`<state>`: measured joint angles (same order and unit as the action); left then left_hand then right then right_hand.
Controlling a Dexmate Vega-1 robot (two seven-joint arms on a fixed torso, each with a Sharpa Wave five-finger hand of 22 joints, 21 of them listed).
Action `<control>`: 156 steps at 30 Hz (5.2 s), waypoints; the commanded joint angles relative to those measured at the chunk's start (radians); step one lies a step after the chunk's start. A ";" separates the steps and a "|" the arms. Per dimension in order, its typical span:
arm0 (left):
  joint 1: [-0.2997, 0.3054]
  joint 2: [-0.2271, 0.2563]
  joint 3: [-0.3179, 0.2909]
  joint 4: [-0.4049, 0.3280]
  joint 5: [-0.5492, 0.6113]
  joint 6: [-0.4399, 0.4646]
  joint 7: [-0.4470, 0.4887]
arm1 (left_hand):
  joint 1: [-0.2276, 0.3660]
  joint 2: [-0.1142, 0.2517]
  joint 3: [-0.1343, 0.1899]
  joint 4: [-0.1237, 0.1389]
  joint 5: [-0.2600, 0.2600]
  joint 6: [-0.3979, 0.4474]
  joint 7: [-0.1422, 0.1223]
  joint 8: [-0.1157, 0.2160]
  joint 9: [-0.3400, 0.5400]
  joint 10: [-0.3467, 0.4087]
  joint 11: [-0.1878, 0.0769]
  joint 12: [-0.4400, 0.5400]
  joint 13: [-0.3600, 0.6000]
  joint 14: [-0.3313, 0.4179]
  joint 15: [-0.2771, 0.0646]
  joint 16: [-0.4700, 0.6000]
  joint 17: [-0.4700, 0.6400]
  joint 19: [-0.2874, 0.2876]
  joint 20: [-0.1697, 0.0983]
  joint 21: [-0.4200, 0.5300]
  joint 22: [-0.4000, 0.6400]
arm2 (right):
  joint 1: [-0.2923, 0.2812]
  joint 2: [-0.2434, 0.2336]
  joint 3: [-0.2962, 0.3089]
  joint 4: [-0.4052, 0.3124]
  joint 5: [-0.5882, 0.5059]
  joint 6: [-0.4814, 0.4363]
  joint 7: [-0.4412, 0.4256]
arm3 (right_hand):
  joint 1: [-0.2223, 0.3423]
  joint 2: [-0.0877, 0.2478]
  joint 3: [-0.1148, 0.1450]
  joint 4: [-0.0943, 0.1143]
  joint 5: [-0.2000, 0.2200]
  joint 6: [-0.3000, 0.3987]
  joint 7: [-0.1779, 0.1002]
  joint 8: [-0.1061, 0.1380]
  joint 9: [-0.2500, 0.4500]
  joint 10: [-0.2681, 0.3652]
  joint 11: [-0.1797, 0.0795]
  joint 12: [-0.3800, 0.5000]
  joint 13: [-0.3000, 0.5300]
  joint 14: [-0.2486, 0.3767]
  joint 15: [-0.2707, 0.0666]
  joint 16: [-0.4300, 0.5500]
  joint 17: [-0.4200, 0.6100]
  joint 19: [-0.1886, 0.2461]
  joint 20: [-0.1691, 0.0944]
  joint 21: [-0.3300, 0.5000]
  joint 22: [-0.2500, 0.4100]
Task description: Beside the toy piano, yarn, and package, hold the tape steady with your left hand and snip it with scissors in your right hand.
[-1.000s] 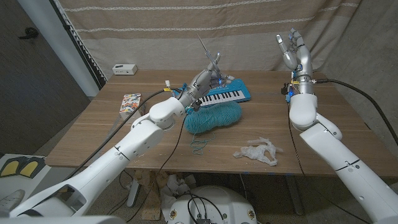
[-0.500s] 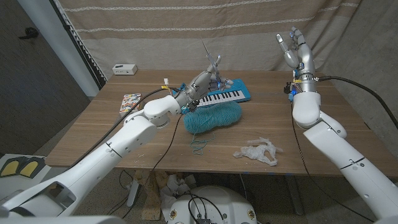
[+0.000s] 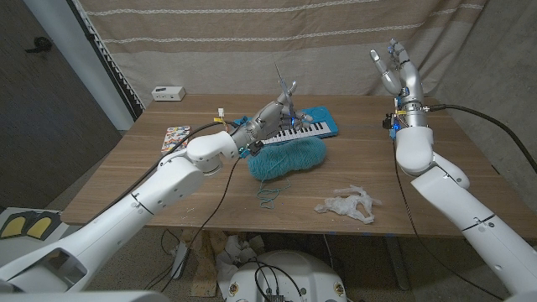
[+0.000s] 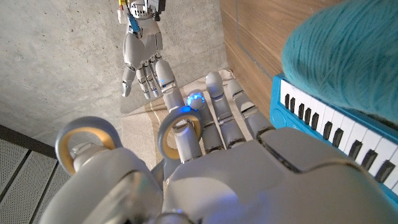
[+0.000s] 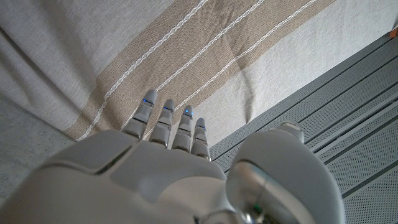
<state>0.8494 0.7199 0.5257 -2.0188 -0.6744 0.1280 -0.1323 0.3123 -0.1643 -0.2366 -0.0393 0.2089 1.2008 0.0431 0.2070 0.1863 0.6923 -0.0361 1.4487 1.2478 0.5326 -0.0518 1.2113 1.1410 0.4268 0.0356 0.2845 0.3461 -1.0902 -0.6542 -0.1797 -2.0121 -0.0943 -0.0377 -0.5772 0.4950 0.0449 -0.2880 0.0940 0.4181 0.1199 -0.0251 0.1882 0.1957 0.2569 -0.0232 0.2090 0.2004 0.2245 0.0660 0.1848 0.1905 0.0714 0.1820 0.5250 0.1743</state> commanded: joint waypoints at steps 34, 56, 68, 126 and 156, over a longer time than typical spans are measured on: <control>0.013 0.184 -0.016 -0.121 -0.103 0.190 -0.095 | -0.010 -0.019 -0.118 -0.106 0.004 0.069 0.057 -0.003 0.003 0.131 -0.100 0.143 0.003 0.039 -0.088 0.004 -0.017 0.003 -0.014 -0.002 0.008 | -0.031 -0.054 0.015 0.061 -0.013 0.126 0.071 | 0.016 0.016 0.005 -0.031 0.027 0.015 -0.018 0.013 -0.001 -0.027 -0.048 0.009 0.000 -0.107 -0.036 0.004 -0.001 -0.015 0.003 -0.074 0.002; -0.018 0.162 0.018 -0.051 -0.033 0.125 -0.148 | -0.014 -0.021 -0.120 -0.103 0.003 0.089 0.066 -0.001 0.002 0.156 -0.093 0.141 0.003 0.052 -0.088 0.011 -0.013 0.001 -0.015 -0.003 0.013 | -0.043 -0.083 0.014 0.031 -0.103 0.030 0.057 | -0.044 -0.053 -0.042 -0.019 0.021 -0.001 -0.023 0.009 0.000 -0.039 -0.037 0.009 0.000 -0.111 -0.023 0.008 0.001 -0.020 0.027 -0.105 0.003; -0.001 0.170 0.007 -0.049 -0.032 0.112 -0.151 | -0.017 -0.021 -0.120 -0.102 0.002 0.095 0.067 0.000 0.002 0.162 -0.091 0.142 0.003 0.054 -0.086 0.015 -0.009 0.000 -0.013 -0.004 0.014 | -0.084 -0.096 0.026 0.010 -0.107 0.010 0.051 | -0.067 -0.066 -0.047 -0.013 0.021 0.009 -0.024 0.013 0.000 -0.031 -0.035 0.015 0.000 -0.109 -0.033 0.010 0.001 -0.015 0.018 -0.113 0.003; 0.100 0.225 -0.070 -0.137 -0.067 0.124 -0.030 | -0.011 -0.017 -0.116 -0.105 0.008 0.104 0.070 -0.005 0.002 0.188 -0.084 0.140 0.003 0.078 -0.086 0.014 -0.028 0.003 -0.016 -0.005 0.024 | -0.289 -0.185 0.132 -0.055 -0.102 0.050 0.161 | -0.017 -0.058 -0.019 -0.044 0.062 -0.021 -0.013 0.007 0.000 0.035 -0.087 0.043 0.003 -0.080 -0.096 0.013 0.001 0.002 0.002 -0.172 0.004; 0.099 0.227 -0.074 -0.128 -0.067 0.121 -0.028 | -0.004 -0.016 -0.116 -0.104 0.014 0.110 0.068 -0.006 0.002 0.191 -0.089 0.139 0.001 0.085 -0.087 0.009 -0.042 0.002 -0.016 -0.010 0.023 | -0.387 -0.197 0.207 -0.087 -0.109 0.041 0.238 | 0.002 -0.047 -0.017 -0.057 0.097 0.135 -0.035 0.055 0.005 0.020 -0.051 0.044 0.006 -0.083 -0.100 0.009 0.000 0.024 -0.017 -0.219 0.006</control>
<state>0.9524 0.9509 0.4497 -2.1536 -0.7456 0.2544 -0.1600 0.2990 -0.1769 -0.2383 -0.0376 0.2202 1.2204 0.0233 0.2032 0.1864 0.7655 -0.0160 1.5829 1.2488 0.6076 -0.0590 1.2246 1.1017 0.4302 0.0248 0.2772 0.3663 -1.4289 -0.8535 -0.0080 -2.0799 -0.2023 0.0240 -0.3604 0.4851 -0.0049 -0.3029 0.0455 0.5109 0.2603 -0.0627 0.2469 0.1980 0.2678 -0.0729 0.2478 0.2025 0.1389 -0.0309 0.1973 0.1883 0.0932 0.1678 0.3057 0.1742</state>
